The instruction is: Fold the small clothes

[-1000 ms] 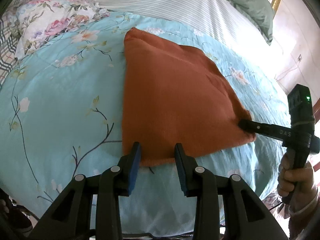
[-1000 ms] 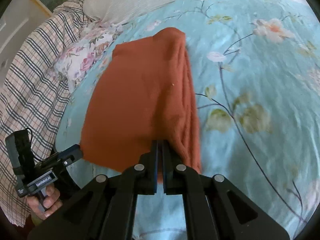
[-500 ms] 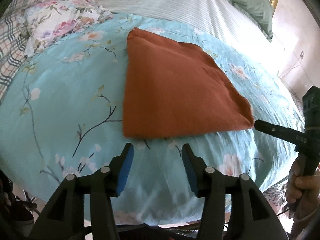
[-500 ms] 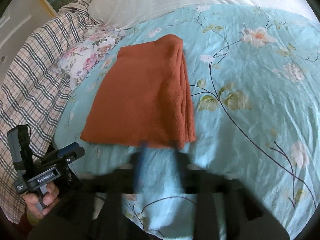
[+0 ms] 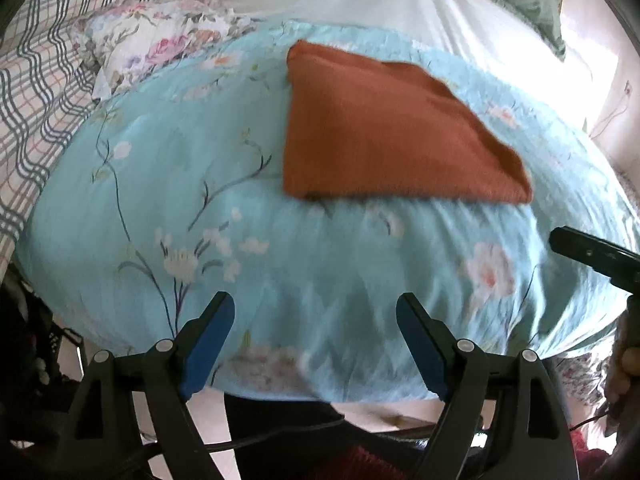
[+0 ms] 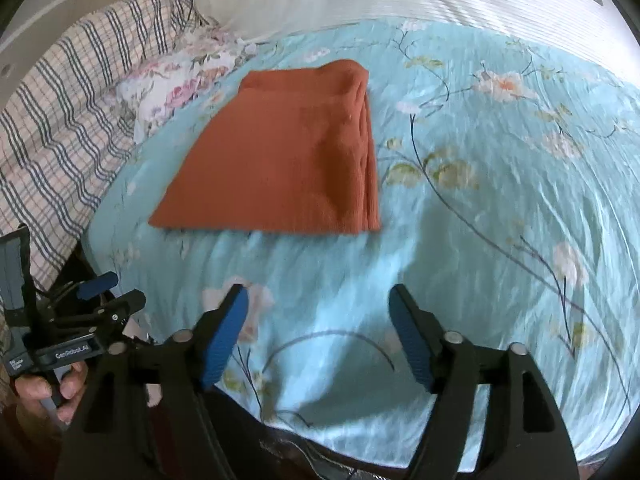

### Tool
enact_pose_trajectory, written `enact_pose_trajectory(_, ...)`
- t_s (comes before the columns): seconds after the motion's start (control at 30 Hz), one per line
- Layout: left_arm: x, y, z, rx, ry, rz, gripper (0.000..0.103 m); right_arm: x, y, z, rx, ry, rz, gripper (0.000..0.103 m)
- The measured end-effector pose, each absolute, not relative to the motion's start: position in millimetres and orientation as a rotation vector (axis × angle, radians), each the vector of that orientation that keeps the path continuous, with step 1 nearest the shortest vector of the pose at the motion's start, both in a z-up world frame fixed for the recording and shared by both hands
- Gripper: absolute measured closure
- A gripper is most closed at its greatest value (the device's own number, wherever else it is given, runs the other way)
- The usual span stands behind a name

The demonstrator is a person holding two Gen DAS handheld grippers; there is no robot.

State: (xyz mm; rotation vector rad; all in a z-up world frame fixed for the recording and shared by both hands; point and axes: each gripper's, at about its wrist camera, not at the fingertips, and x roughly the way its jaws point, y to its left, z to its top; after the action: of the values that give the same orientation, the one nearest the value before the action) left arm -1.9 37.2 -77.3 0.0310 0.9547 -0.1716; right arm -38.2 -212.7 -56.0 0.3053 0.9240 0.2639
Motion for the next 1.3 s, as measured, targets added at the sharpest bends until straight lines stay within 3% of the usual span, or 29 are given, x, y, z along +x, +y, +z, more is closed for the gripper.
enact_pose_trajectory(0.3,-16.0,33.5,-72.0,0.049,0.921,-0.18,0.02,-48.2,-205.9,-54.7,0.251,0.928,0.283,0.006)
enact_pose_trajectory(0.6,-15.7,26.3,-19.8,0.133,0.764,-0.154,0.015,-43.8,-205.5,-30.0,0.181,0.867,0.296,0.001)
enact_pose_trajectory(0.87,4.7,28.3,-1.1,0.132,0.737,-0.119,0.008,-37.2,-206.3,-12.8,0.157,0.826,0.315,0.001)
enact_pose_trajectory(1.3,38.9,31.3,-22.9,0.156,0.836,-0.061,0.008,-16.7,-195.7,-24.7,0.13,0.875,0.348,0.001)
